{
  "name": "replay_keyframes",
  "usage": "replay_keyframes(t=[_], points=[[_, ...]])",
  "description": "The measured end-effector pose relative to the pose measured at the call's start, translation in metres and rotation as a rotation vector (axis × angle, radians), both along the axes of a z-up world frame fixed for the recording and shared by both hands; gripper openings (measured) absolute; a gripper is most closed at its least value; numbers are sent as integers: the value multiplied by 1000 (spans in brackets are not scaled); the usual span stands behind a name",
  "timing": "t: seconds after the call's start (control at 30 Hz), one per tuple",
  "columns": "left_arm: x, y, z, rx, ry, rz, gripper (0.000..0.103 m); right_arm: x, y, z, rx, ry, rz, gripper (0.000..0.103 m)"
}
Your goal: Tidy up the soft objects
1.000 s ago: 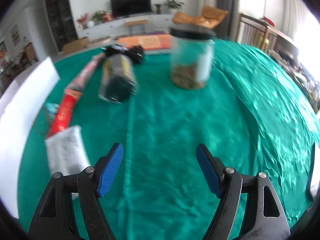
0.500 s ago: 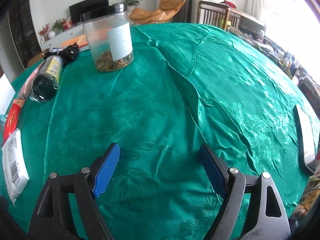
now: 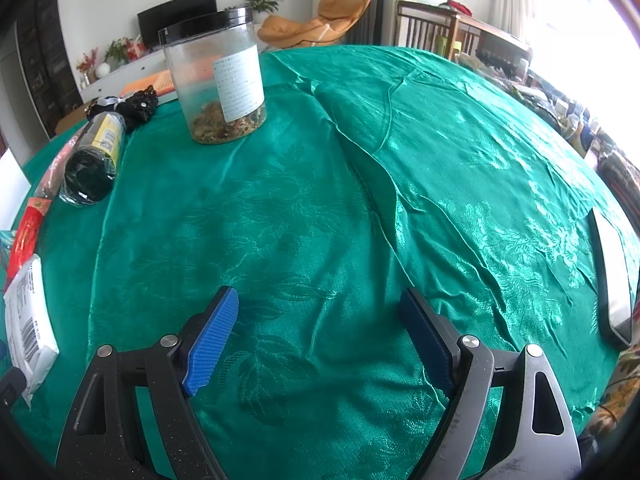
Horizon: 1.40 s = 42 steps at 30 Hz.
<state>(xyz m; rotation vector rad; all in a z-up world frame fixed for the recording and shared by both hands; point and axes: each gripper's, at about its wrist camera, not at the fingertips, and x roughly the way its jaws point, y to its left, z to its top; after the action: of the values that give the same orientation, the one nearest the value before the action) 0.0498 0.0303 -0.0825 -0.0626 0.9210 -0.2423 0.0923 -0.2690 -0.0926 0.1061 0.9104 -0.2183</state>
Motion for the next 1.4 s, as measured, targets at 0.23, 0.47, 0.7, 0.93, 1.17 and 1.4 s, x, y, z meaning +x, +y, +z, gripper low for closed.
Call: replay_keyframes(t=[0.23, 0.47, 0.7, 0.93, 1.17, 1.4], points=[[0, 0, 0, 1, 0, 0, 103, 0, 0, 0, 0, 0, 0, 86], [0, 0, 0, 1, 0, 0, 103, 0, 0, 0, 1, -1, 1, 87], [0, 0, 0, 2, 0, 0, 103, 0, 0, 0, 1, -1, 0, 87], [0, 0, 0, 2, 0, 0, 103, 0, -1, -1, 1, -1, 1, 87], [0, 0, 0, 2, 0, 0, 103, 0, -1, -1, 2, -1, 1, 87], [0, 0, 0, 2, 0, 0, 103, 0, -1, -1, 2, -2, 1, 87]])
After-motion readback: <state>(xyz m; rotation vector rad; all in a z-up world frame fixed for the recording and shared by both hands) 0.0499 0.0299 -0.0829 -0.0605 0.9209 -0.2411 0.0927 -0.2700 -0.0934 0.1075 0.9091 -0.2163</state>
